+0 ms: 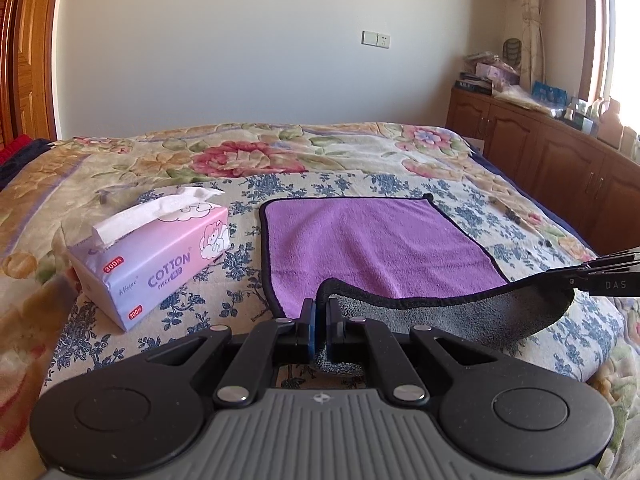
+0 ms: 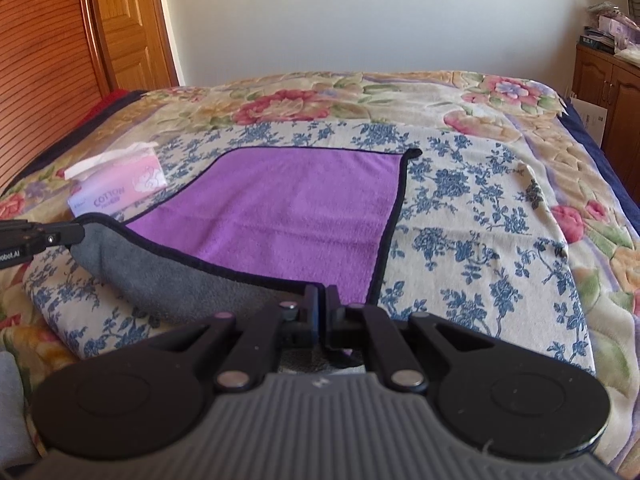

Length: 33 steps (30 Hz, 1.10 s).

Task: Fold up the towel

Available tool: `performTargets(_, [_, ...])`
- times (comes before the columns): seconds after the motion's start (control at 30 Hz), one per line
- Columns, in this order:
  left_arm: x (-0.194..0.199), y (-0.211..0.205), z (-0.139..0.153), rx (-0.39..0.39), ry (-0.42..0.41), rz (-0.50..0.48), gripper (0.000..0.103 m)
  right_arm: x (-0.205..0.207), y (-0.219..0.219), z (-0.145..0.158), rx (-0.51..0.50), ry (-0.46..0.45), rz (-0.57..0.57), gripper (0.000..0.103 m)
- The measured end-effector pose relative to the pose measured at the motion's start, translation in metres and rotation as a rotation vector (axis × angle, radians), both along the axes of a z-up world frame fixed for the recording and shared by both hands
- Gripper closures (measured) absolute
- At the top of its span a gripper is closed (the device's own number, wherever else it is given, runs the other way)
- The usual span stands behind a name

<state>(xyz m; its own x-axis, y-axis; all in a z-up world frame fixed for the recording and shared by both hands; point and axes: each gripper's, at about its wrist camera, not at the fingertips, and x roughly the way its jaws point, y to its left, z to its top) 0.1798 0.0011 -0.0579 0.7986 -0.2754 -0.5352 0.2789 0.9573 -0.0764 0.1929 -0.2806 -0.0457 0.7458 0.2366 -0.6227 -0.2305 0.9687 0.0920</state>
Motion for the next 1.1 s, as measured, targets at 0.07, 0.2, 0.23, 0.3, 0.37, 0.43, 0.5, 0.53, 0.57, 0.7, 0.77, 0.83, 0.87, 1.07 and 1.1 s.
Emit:
performTargets(0.07, [0.002, 0.001, 0.001, -0.007, 0.001, 0.004, 0.097, 0.0, 0.001, 0.002, -0.002, -0.011, 0.004, 0.099])
performTargets(0.2, [0.007, 0.001, 0.002, -0.013, -0.003, 0.006, 0.097, -0.001, 0.004, 0.009, 0.004, -0.037, 0.014, 0.099])
performTargets(0.23, [0.007, 0.001, 0.003, -0.013, -0.006, 0.005, 0.098, -0.001, 0.005, 0.011, 0.002, -0.045, 0.019, 0.099])
performTargets(0.3, [0.008, 0.001, 0.007, -0.016, -0.015, 0.004, 0.097, -0.002, 0.007, 0.014, 0.0, -0.059, 0.027, 0.099])
performTargets(0.37, [0.009, 0.001, 0.01, -0.02, -0.026, 0.004, 0.098, -0.001, 0.008, 0.016, 0.0, -0.067, 0.03, 0.099])
performTargets(0.43, [0.009, 0.0, 0.013, -0.021, -0.035, 0.001, 0.098, 0.0, 0.009, 0.018, -0.001, -0.075, 0.033, 0.099])
performTargets(0.5, [0.01, -0.001, 0.016, -0.021, -0.04, 0.0, 0.098, 0.002, 0.009, 0.02, -0.005, -0.084, 0.034, 0.099])
performTargets(0.53, [0.01, -0.001, 0.018, -0.023, -0.043, 0.0, 0.097, 0.003, 0.009, 0.021, -0.005, -0.089, 0.035, 0.099])
performTargets(0.57, [0.01, -0.001, 0.019, -0.024, -0.045, 0.0, 0.098, 0.004, 0.009, 0.022, -0.006, -0.094, 0.035, 0.099])
performTargets(0.7, [0.009, -0.003, 0.023, -0.021, -0.056, 0.0, 0.098, 0.007, 0.01, 0.027, -0.011, -0.116, 0.038, 0.099])
performTargets(0.77, [0.01, -0.003, 0.024, -0.023, -0.061, 0.002, 0.098, 0.009, 0.01, 0.029, -0.016, -0.127, 0.04, 0.099])
performTargets(0.83, [0.012, -0.003, 0.026, -0.024, -0.065, 0.005, 0.098, 0.011, 0.009, 0.03, -0.02, -0.136, 0.042, 0.099])
performTargets(0.87, [0.013, -0.003, 0.027, -0.024, -0.067, 0.006, 0.098, 0.013, 0.009, 0.031, -0.022, -0.142, 0.045, 0.099])
performTargets(1.07, [0.02, -0.004, 0.029, -0.026, -0.075, 0.012, 0.098, 0.023, 0.011, 0.033, -0.047, -0.166, 0.058, 0.099])
performTargets(1.1, [0.022, -0.004, 0.029, -0.025, -0.076, 0.013, 0.098, 0.025, 0.012, 0.034, -0.05, -0.17, 0.06, 0.099])
